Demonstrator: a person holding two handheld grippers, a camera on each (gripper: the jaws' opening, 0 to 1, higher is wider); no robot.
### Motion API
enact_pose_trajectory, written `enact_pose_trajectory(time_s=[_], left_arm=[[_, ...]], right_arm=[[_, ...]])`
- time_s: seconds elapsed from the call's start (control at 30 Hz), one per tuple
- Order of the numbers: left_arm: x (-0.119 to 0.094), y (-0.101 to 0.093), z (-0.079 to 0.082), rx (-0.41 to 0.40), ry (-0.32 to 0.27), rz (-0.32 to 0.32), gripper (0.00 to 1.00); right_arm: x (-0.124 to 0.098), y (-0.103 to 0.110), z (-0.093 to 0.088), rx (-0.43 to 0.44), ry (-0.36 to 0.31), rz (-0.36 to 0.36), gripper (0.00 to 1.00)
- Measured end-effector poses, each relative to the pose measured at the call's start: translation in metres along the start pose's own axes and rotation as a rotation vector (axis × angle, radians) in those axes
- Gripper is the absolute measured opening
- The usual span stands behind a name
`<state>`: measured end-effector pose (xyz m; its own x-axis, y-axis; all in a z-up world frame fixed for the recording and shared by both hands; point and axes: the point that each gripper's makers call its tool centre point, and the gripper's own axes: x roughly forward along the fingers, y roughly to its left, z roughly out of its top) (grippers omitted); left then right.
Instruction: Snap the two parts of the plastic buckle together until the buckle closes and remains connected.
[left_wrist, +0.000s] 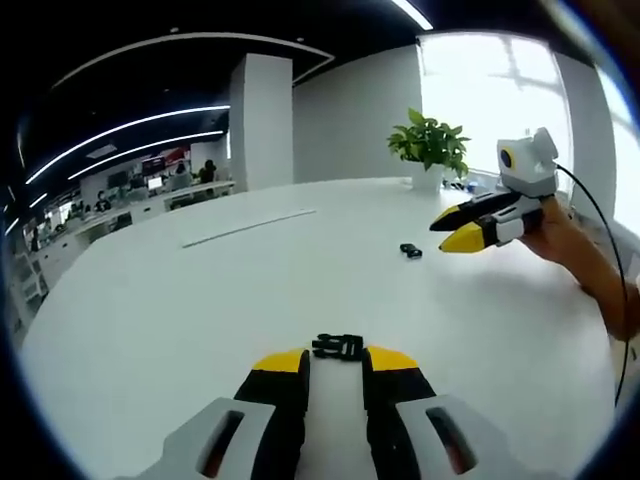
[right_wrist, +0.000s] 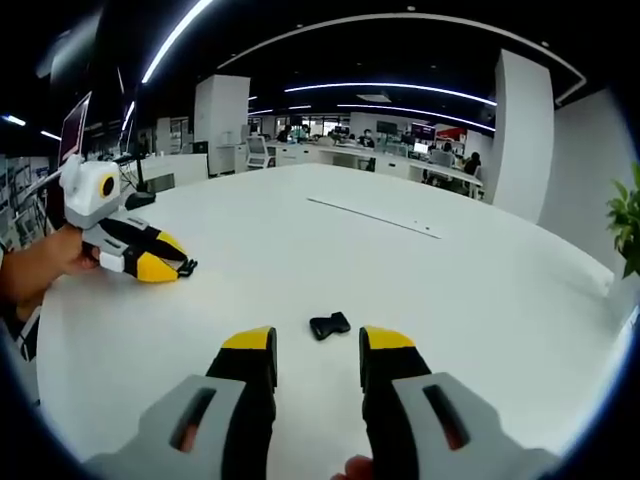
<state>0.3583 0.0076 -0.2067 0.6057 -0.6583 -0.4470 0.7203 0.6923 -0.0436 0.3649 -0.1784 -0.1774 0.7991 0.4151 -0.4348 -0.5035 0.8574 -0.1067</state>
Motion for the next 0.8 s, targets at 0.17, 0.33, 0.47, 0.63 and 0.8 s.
enact_pose_trajectory(time_s=[0.17,0.33,0.47,0.63,0.8], left_arm=[[-0.006,0.002,-0.002,-0.017,-0.001,0.020,0.20],[-0.011,0.010,-0.005,-0.039,-0.002,0.052,0.20],[-0.016,0.021,-0.006,-0.058,-0.004,0.099,0.20],[-0.019,0.019,-0.008,-0.075,-0.002,0.107,0.20],[-0.015,0.007,-0.007,-0.052,-0.005,0.068,0.25]], right_arm=[[0.000,0.001,0.000,-0.002,0.001,0.003,0.33],[0.000,0.001,0.000,-0.002,-0.001,0.003,0.33],[0.000,0.000,0.000,-0.002,-0.001,0.000,0.33],[0.000,0.001,0.000,-0.002,0.001,0.000,0.33],[0.000,0.001,0.000,-0.003,0.000,0.001,0.33]])
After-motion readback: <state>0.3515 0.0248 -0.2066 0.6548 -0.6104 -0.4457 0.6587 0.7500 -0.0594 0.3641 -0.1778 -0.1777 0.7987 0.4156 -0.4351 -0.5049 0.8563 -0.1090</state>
